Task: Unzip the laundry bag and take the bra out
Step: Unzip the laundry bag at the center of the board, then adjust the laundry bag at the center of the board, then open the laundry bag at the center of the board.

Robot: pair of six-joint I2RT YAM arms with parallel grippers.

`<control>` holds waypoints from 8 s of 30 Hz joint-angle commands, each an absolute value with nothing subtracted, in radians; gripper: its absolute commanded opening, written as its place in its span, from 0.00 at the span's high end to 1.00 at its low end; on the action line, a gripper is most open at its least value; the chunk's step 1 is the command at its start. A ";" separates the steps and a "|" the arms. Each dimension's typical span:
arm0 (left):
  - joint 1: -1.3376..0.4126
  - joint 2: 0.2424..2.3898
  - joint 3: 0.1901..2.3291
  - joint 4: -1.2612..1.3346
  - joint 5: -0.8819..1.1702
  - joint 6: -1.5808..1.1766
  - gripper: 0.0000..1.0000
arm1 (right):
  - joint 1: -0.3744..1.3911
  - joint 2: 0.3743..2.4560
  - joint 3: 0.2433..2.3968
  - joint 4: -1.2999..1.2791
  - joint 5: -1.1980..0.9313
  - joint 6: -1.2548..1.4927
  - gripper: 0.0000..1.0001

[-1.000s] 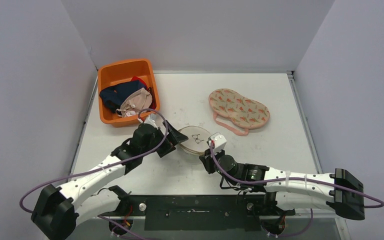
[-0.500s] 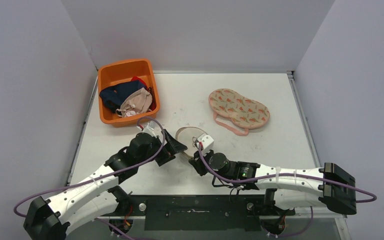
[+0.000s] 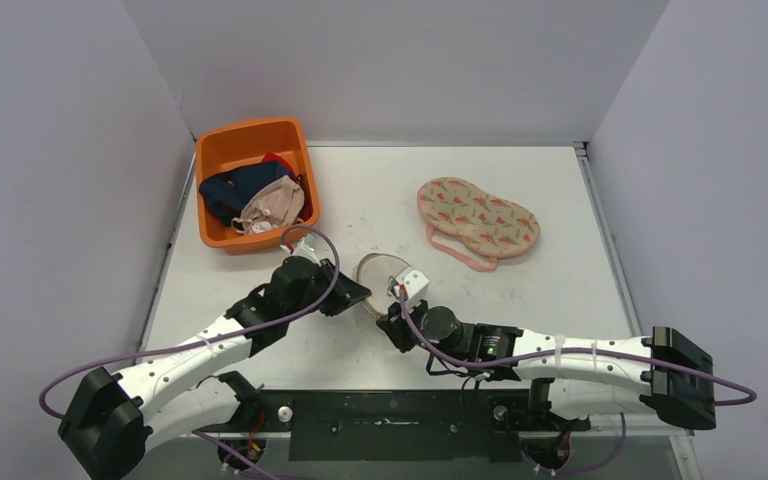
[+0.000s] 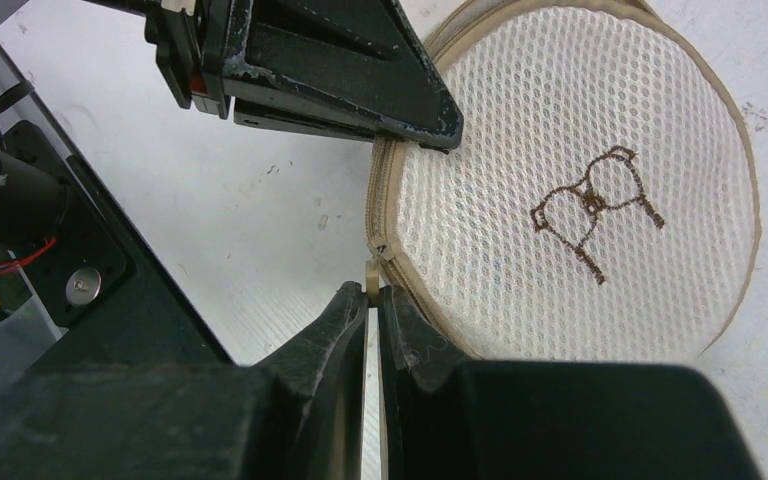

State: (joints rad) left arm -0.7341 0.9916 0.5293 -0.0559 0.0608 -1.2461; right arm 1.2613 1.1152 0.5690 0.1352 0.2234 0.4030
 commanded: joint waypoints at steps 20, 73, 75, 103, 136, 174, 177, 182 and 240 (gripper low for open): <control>-0.670 0.966 0.486 0.053 -0.017 -1.281 1.00 | 1.270 0.959 0.479 0.020 0.478 0.514 0.95; -0.620 0.937 0.368 0.201 0.068 -1.325 1.00 | 1.223 0.933 0.424 -0.008 0.515 0.639 0.76; -0.620 0.941 0.357 0.231 0.070 -1.339 1.00 | 1.223 0.925 0.448 -0.019 0.494 0.650 0.58; -0.890 0.932 0.166 0.633 -0.417 -1.331 1.00 | 0.919 1.119 0.380 0.472 0.008 1.314 0.21; -0.995 0.885 0.130 0.603 -0.582 -1.325 1.00 | 0.879 1.377 0.405 0.694 -0.049 1.342 0.49; -0.517 1.012 0.238 0.604 0.234 -0.984 0.17 | 0.680 1.126 0.751 -0.283 -0.436 0.305 0.95; -0.525 1.053 0.273 0.606 0.227 -0.953 0.21 | 0.676 1.109 0.737 -0.283 -0.438 0.308 0.95; -0.534 1.139 0.294 0.641 0.186 -0.931 0.43 | 0.674 1.105 0.731 -0.273 -0.447 0.312 0.95; -0.756 0.871 0.369 0.172 -0.102 -1.005 0.81 | 0.981 1.113 0.857 -0.210 0.095 0.325 0.36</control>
State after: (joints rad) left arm -0.7639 0.8646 0.2859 0.1585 -0.1356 -1.0599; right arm 0.9329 1.0893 0.8593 -0.2905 -0.0265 0.3439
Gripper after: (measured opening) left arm 0.108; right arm 0.640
